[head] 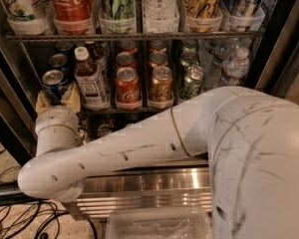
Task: Pick pepsi can from middle shelf of fridge
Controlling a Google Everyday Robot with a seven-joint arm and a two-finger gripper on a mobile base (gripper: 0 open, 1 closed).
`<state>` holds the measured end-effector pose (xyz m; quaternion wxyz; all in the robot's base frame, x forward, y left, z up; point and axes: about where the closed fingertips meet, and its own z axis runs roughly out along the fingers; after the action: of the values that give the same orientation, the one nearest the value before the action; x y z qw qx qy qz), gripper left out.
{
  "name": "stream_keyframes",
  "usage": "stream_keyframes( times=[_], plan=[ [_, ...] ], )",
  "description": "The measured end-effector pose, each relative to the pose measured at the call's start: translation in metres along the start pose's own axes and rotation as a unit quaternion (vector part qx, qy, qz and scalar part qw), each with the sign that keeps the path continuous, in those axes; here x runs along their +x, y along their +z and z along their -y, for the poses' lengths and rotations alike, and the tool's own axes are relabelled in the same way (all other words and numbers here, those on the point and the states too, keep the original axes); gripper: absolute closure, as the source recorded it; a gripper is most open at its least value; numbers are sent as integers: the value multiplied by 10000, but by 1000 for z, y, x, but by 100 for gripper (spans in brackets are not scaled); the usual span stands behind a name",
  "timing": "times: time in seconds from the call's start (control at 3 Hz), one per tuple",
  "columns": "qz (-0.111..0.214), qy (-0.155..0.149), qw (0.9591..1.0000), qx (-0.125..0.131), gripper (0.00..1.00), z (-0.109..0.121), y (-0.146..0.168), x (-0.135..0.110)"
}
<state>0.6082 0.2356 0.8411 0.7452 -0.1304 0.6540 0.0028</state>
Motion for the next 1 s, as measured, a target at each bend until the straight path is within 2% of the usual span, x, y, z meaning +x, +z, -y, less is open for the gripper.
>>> stream_keyframes(
  times=[0.67,1.0],
  plan=[
    [-60,128,9999,85,38,3,10,4],
    [-83,172,9998,96,42,4,12,5]
  ],
)
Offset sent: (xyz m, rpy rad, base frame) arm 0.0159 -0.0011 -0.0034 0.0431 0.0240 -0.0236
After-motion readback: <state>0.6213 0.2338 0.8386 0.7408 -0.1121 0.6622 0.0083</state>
